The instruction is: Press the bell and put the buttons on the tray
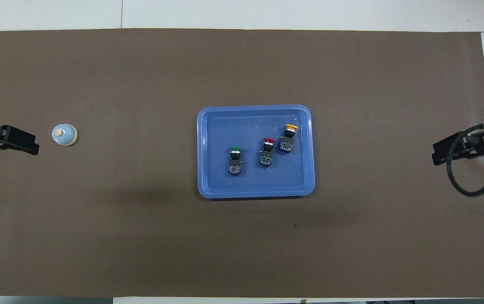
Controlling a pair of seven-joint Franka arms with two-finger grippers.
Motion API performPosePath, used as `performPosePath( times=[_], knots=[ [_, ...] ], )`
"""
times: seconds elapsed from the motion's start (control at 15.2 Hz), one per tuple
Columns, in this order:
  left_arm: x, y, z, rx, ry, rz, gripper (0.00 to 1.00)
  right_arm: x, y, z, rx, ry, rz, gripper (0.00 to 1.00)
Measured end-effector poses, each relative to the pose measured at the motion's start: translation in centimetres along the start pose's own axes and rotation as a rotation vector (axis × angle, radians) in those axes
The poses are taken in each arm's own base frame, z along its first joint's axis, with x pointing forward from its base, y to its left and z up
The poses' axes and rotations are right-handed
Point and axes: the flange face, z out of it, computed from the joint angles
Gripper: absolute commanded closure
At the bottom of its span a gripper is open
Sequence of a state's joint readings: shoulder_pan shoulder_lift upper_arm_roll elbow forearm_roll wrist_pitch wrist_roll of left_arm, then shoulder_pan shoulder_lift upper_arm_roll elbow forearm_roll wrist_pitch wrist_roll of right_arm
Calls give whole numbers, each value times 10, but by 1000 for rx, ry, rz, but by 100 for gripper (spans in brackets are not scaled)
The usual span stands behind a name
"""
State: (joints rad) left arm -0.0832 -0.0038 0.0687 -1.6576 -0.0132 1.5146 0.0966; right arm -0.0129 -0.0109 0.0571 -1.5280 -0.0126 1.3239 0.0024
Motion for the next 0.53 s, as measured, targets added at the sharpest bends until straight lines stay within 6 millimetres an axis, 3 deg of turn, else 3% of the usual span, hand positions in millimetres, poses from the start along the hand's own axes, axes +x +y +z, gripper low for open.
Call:
performPosePath(
  times=[0.46, 0.53],
  knots=[
    [0, 0, 0, 0, 0, 0, 0, 11, -7, 6, -10, 43, -13, 0],
    [0, 0, 0, 0, 0, 0, 26, 14, -6, 11, -9, 49, -12, 0]
  ],
)
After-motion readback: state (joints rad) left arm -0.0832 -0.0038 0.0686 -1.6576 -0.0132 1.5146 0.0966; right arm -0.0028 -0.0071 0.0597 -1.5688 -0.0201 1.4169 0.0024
